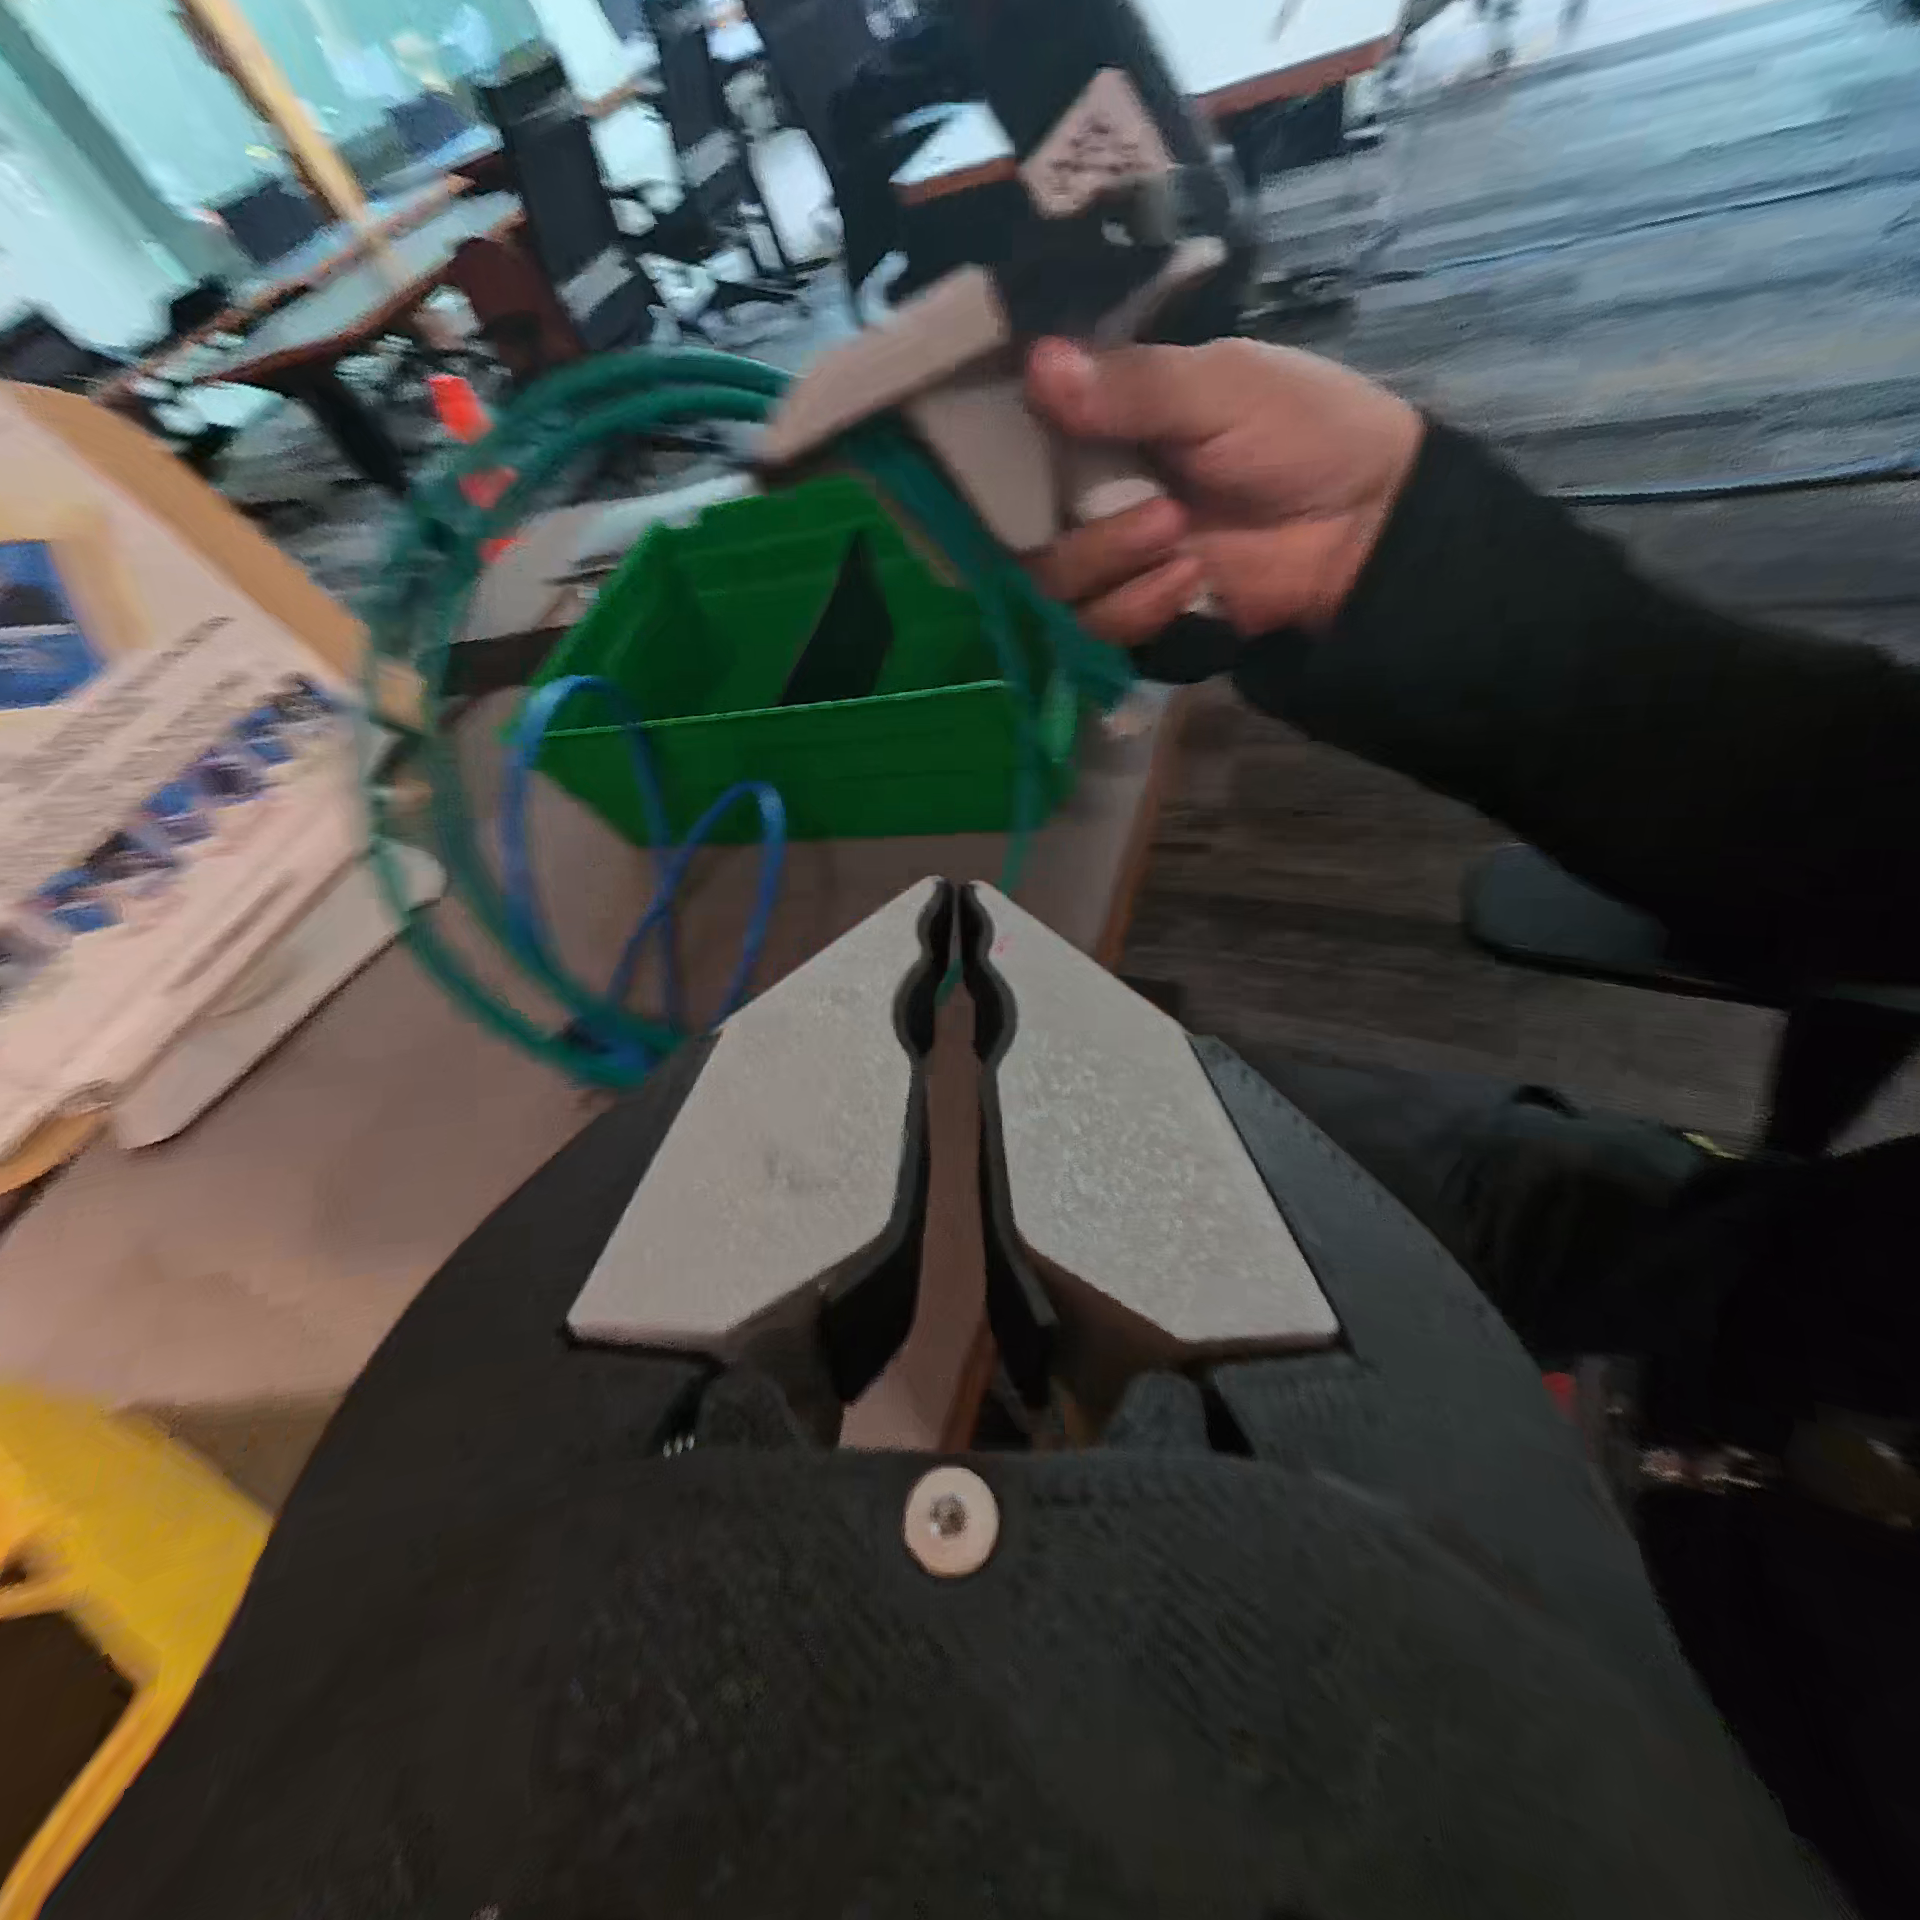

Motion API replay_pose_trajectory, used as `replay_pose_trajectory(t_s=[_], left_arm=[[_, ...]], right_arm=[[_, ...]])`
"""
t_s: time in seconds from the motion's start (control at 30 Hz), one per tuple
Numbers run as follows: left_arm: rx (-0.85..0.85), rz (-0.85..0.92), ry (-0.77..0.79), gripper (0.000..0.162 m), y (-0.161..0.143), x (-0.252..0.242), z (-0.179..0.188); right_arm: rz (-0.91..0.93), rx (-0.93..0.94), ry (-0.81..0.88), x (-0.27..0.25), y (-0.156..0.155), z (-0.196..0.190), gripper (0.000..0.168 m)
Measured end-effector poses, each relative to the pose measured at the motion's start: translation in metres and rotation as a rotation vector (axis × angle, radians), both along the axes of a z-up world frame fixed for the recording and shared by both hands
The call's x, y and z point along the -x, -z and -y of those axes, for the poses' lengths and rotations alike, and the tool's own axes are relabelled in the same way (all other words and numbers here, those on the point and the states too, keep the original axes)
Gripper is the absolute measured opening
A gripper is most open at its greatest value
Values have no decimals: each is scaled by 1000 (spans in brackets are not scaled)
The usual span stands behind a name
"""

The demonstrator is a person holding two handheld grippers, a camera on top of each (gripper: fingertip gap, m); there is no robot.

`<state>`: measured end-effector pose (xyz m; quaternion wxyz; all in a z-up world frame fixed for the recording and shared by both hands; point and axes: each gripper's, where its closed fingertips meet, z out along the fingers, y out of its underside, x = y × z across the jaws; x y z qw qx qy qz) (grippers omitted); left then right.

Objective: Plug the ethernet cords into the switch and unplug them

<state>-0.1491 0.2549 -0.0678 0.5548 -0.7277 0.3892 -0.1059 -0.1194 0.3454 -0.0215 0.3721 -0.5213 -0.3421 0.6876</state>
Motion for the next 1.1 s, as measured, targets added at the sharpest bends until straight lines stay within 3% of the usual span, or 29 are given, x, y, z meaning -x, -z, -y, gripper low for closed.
replay_pose_trajectory(t_s=[0.03,0.1,0.17,0.33,0.53,0.67,0.8,1.1], left_arm=[[40,7,30,6,12,-14,-2],[115,11,32,34,35,-36,-14],[153,15,32,46,51,-57,-25],[78,-56,-50,44,70,-78,-52],[54,-59,-46,31,78,-84,-61],[121,47,72,32,77,-96,-53],[177,108,67,23,78,-88,-58],[293,423,112,20,57,-77,-61]], right_arm=[[-24,33,3,1,-1,-3,2],[-36,59,49,4,1,-11,2],[-22,52,85,7,3,-13,2],[-48,46,177,8,-1,-18,2],[-89,93,122,10,-3,-12,2],[-89,102,48,16,-2,-2,2],[-55,90,-4,22,4,5,2],[11,68,-27,31,15,8,3]])
